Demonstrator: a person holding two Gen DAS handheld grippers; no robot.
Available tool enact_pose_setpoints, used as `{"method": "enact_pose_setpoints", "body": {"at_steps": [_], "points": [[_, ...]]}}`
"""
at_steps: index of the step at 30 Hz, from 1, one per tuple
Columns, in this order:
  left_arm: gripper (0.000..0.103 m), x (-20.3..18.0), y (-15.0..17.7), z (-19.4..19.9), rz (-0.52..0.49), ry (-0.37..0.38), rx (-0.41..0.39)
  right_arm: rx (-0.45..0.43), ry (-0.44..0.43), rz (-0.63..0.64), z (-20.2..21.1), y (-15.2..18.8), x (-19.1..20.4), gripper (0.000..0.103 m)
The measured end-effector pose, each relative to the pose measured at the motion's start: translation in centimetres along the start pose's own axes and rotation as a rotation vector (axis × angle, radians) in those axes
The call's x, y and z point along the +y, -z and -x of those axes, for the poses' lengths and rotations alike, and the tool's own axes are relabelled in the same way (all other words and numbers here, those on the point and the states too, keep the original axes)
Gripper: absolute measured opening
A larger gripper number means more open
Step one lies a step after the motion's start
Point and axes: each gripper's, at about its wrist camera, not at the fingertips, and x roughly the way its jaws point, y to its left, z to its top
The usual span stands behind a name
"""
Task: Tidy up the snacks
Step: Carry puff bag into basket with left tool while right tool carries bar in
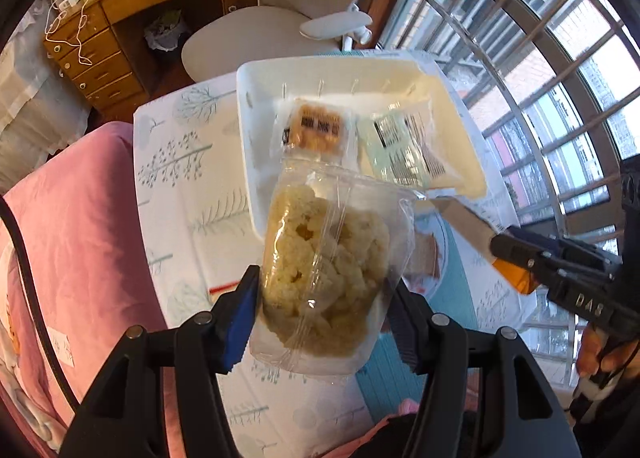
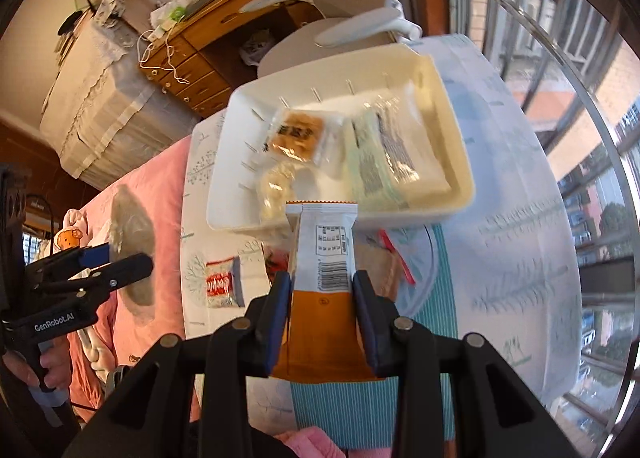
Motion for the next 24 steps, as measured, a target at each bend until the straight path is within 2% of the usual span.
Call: {"method": "enact_pose_setpoints", "body": {"at_steps": [6, 11, 21, 24], "points": [[0.058, 0.4, -3.0, -2.4, 0.032, 0.009, -0.034, -0.02, -0.014, 0.059, -2.1, -2.7, 0.9, 0.033], [0.058, 1.1, -4.8, -5.2, 0.059, 0.037, -0.027, -0.069, -0.022, 0.112, -4.1, -4.7, 1.2, 0.033], [0.058, 1.6, -7.5, -10.0, 0.08, 0.083, -0.012, -0.177, -0.066, 0.057, -7.0, -7.4, -1.2, 0.033], [0.065, 1.9, -7.9, -10.6, 0.092, 0.09, -0.012, -0.175, -0.081, 0.025, -7.7, -7.9, -2.0, 0.035]]}}
